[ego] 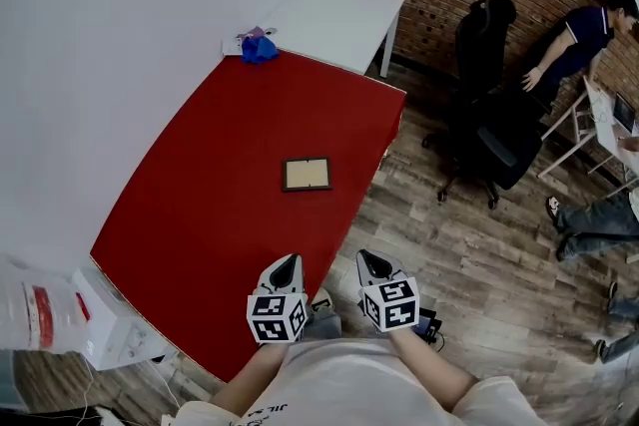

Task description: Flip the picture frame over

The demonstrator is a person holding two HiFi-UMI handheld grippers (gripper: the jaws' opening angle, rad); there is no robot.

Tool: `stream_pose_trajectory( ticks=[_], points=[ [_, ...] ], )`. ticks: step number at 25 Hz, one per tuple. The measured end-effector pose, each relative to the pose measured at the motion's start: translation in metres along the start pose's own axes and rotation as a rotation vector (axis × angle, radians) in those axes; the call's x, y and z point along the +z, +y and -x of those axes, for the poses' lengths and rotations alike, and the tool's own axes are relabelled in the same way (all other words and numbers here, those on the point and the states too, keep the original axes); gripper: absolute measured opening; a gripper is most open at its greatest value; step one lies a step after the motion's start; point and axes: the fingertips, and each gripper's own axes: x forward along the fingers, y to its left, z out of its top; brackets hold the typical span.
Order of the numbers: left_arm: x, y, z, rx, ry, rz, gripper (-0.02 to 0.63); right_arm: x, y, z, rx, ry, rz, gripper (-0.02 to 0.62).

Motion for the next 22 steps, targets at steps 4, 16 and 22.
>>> stream_pose_trajectory(
  ticks=[4,16,22],
  points=[
    [0.015,0.015,-0.014,0.001,0.001,-0.006,0.006,0.02,-0.002,-0.016,-0.01,-0.004,0.0,0.005],
    [0.027,0.021,-0.047,0.048,0.018,0.036,0.006,0.041,-0.022,-0.047,0.042,0.038,0.042,0.005],
    [0.031,0.023,-0.057,0.066,0.025,0.038,0.006,0.047,-0.027,-0.06,0.067,0.046,0.044,0.005]
  ],
)
